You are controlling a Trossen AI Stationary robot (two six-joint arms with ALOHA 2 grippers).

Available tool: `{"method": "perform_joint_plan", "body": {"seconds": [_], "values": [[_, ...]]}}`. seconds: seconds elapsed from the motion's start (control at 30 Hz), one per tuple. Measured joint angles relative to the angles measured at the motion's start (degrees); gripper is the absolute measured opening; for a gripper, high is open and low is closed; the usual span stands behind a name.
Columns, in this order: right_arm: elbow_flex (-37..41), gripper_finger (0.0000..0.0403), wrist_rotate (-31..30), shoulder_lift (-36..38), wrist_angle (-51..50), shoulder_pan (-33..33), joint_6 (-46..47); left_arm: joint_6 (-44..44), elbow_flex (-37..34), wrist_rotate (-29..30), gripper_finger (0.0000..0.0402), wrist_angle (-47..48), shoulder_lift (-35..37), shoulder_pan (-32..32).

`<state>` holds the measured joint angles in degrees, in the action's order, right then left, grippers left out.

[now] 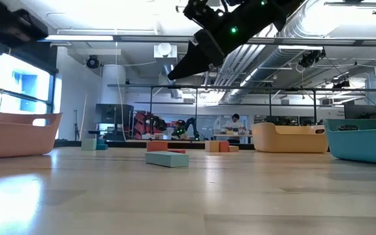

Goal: Sort blocks by size
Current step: Put the thick yellow rectangular block into the orange bin

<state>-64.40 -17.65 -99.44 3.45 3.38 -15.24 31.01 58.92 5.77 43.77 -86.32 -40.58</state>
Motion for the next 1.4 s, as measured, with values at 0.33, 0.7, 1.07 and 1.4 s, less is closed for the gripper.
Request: {"method": "perform_joint_plan", "body": {"seconds": [0.33,0.7,1.07,1.4], "values": [[0.0,0.0226,0.2,0.0,-2.5,0.0,0.2,-1.3,0.0,-5.2,0.0117,0.9,-8.4,0.3],[0.0,0.0226,0.3,0.0,-2.4,-0.1,-0.1,0.2,-3.6,-3.1,0.0081,-1.1,-8.9,-1.0],[0.0,0.0226,0.3,0.0,-3.3,0.0,0.6,-3.5,-4.0,15.5,0.0066,4.6,-5.7,5.2],[0.0,0.0226,-0.1,-0.1,-7.1,0.4,3.4,17.0,-4.0,22.2,0.0071,8.8,5.8,8.2]]}}
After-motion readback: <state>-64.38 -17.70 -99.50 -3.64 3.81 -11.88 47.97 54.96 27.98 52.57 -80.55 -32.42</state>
